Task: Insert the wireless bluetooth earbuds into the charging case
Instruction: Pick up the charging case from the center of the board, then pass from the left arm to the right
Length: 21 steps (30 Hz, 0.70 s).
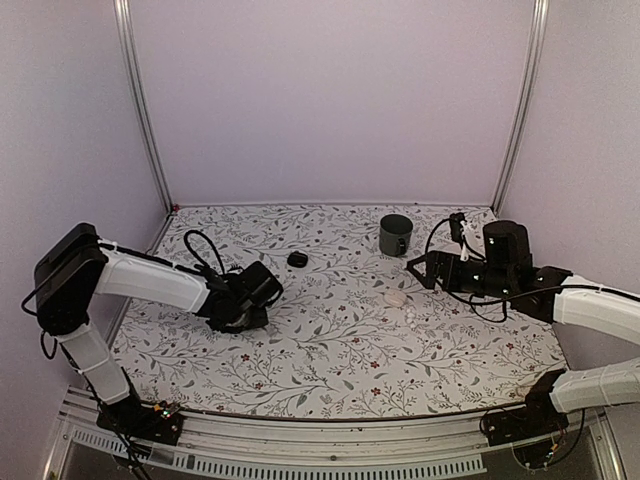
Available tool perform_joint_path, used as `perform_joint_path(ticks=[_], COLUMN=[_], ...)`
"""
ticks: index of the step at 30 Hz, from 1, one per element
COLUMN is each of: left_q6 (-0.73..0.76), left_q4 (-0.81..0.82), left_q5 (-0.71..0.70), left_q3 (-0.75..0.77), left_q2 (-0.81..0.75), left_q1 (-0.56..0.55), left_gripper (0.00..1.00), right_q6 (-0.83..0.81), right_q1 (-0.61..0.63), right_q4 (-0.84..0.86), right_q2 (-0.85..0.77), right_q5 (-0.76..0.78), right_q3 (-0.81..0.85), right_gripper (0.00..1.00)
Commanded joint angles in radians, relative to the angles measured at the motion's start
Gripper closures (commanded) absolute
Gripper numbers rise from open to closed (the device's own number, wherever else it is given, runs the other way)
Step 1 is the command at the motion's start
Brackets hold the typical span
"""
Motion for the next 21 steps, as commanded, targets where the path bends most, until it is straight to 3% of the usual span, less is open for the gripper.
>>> perform_joint_path(ticks=[1,5,12,21], left_q6=[0.233,0.427,0.674,0.822], left_q4=[0.171,0.374,0.738,0.819], left_q5=[0.021,0.129,0.484,0.682], left_q3=[-0.053,-0.144,-0.272,-0.203], left_q2=[-0.125,-0.266,-0.426,-0.411], left_q1=[0.009,0.01,0.007,-0.026], left_gripper=[0.78,0.78,0.8,0.8], right_q6=[-0.028,-0.04,-0.067,0.061], right_q1=[-0.003,0.006,0.096,0.193], right_q4=[0.072,0.11,0.172,0.211], right_q2=[0.034,0.079,0.209,0.387], right_q5=[-0.083,-0.138,-0.248,-0.303], right_q3=[0.011,0.032,0.137,0.302], right_gripper=[0.01,0.01,0.01,0.05])
